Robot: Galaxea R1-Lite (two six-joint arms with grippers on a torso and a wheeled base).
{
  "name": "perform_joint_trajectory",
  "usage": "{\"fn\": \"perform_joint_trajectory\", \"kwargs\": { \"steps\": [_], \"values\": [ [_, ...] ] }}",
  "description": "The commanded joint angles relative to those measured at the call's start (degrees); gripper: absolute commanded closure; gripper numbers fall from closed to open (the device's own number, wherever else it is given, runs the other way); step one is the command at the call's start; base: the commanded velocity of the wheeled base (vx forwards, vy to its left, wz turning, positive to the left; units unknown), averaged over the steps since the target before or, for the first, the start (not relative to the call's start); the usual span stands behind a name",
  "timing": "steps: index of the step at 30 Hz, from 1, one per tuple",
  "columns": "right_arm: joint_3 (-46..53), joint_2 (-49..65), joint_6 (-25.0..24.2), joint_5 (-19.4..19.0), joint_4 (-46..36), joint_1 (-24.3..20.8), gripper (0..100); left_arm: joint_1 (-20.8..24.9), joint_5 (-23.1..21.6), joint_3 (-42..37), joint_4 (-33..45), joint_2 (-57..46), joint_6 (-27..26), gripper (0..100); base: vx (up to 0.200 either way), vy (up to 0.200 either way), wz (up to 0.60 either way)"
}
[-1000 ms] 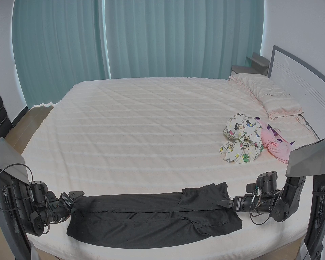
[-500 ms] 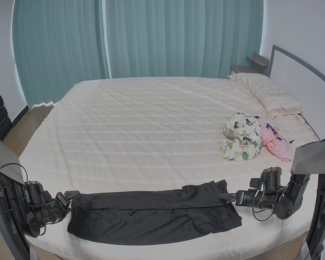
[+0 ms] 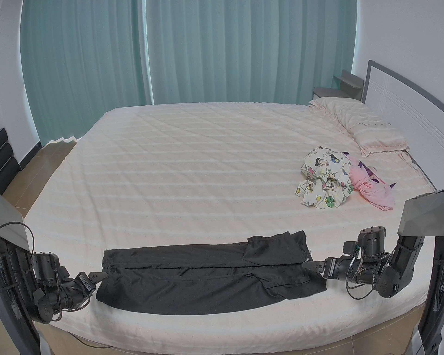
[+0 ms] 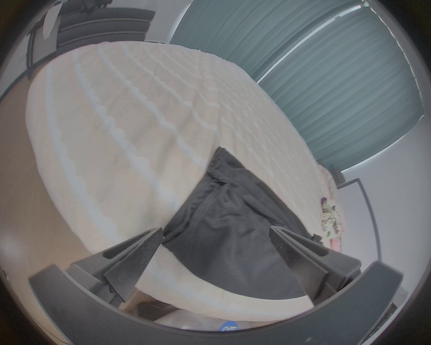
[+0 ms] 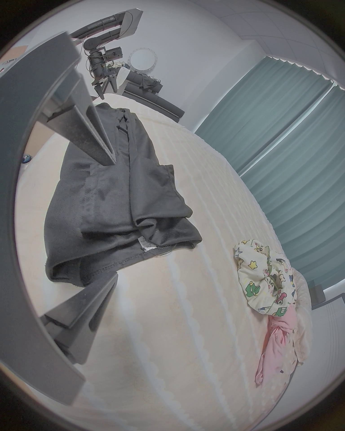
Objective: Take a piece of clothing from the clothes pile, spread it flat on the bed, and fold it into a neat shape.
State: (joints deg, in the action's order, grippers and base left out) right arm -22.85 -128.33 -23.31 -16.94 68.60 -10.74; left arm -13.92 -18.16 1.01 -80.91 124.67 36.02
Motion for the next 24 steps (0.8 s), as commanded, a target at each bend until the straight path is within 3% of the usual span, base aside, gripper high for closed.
{"fn": "perform_joint_trajectory", "kwargs": {
  "steps": [1,9,19,20,24],
  "values": [
    [0.0,-0.3,0.0,0.0,0.0,-0.1,0,-0.2,3.2,-0.8,1.0,1.3,-2.3,0,0.000,0.000,0.00],
    [-0.1,-1.0,0.0,0.0,0.1,-0.1,0,1.3,4.4,-0.7,0.8,4.4,-3.2,0,0.000,0.000,0.00],
    [-0.2,-1.0,0.0,0.0,0.1,-0.2,0,4.7,10.3,-0.3,-3.6,11.0,-4.7,0,0.000,0.000,0.00],
    [-0.2,-1.0,0.0,0.0,0.0,-0.2,0,4.8,12.4,-0.4,-5.2,12.4,-4.9,100,0.000,0.000,0.00],
    [-0.2,-1.0,0.0,0.0,0.0,-0.2,0,4.5,15.0,-0.7,-7.1,14.5,-7.7,100,0.000,0.000,0.00]
  ]
}}
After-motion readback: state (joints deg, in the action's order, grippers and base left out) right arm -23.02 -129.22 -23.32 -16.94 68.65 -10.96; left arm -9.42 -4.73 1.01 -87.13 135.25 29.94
